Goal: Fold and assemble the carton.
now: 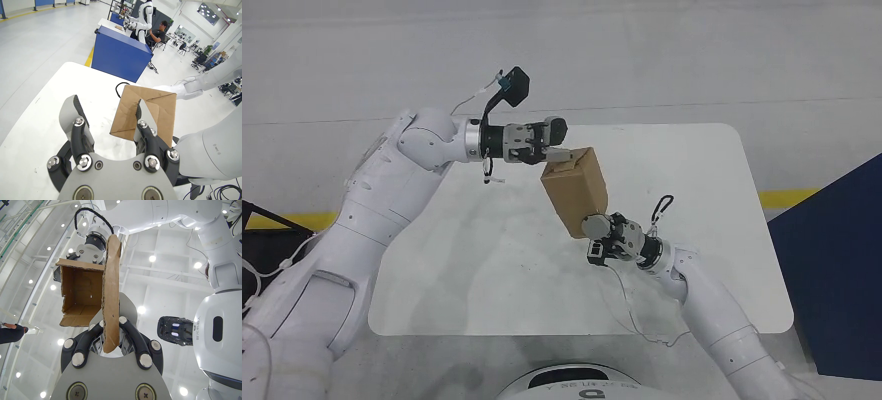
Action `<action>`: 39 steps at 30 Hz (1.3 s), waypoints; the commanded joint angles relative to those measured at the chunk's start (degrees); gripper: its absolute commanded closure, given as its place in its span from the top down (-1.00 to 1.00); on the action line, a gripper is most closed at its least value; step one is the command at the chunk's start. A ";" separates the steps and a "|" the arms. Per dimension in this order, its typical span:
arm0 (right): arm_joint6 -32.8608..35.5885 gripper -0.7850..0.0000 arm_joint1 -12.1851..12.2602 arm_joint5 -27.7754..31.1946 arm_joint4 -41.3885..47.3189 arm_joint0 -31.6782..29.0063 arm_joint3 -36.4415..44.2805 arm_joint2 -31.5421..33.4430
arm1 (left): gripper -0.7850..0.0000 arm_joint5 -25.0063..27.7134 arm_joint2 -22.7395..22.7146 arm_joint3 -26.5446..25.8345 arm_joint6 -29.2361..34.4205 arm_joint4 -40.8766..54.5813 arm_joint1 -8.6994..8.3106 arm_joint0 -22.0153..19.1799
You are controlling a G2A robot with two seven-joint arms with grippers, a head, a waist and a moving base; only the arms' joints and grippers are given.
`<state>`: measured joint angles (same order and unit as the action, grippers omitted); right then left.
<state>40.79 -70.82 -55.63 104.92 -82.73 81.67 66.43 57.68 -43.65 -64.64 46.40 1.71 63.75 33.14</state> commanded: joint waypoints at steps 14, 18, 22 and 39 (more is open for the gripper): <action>1.05 -1.00 0.02 0.14 -1.08 -0.31 0.28 -0.25 | 0.87 -1.38 -0.96 -1.80 -0.10 -5.07 -0.57 0.07; 1.20 -1.00 0.01 0.13 -1.16 -0.37 0.42 -0.34 | 0.87 -1.70 -0.90 -2.57 -0.18 -6.76 -0.65 0.36; 1.27 -1.00 0.05 0.23 -1.45 -0.55 0.57 -0.34 | 0.87 -2.21 -0.71 -3.26 -0.23 -8.08 -0.67 0.53; 3.01 -1.00 0.37 0.20 -2.83 -1.80 1.31 0.25 | 0.83 -3.14 -0.30 -5.35 -0.27 -10.22 -0.87 1.10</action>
<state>43.65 -70.47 -55.49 102.15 -84.45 82.93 66.65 54.49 -43.81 -69.91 46.49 -8.69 62.91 34.19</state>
